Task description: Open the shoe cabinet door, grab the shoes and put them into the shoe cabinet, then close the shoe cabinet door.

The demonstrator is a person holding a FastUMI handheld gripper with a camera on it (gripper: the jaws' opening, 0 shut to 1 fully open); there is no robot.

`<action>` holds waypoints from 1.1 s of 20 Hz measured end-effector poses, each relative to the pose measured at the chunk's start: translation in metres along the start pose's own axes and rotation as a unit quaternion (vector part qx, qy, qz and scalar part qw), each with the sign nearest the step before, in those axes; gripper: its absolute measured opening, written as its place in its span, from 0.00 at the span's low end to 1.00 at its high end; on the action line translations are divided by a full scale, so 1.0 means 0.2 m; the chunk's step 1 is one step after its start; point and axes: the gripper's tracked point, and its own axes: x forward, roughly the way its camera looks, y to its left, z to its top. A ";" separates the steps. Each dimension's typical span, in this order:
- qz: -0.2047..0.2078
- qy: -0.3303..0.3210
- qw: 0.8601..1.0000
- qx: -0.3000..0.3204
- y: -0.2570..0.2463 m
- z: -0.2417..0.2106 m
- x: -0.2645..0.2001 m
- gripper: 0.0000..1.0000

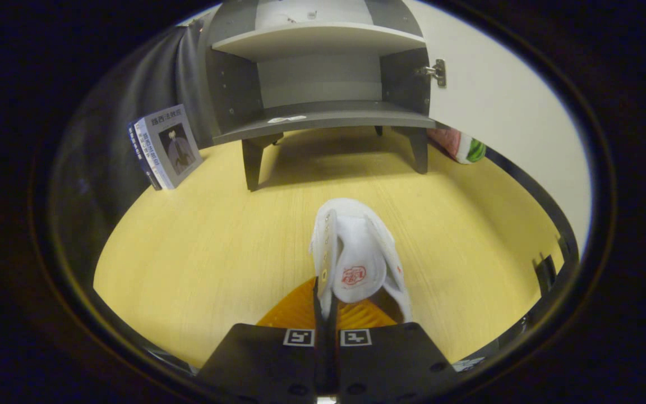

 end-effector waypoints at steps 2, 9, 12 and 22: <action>0.004 -0.008 1.000 -0.003 -0.01 0.03 -0.05 0.02; -0.007 -0.020 1.000 -0.002 -0.07 0.23 -0.29 0.03; -0.014 -0.045 0.999 -0.014 -0.07 0.45 -0.46 0.02; -0.023 -0.111 0.993 -0.012 -0.01 1.13 -0.91 0.02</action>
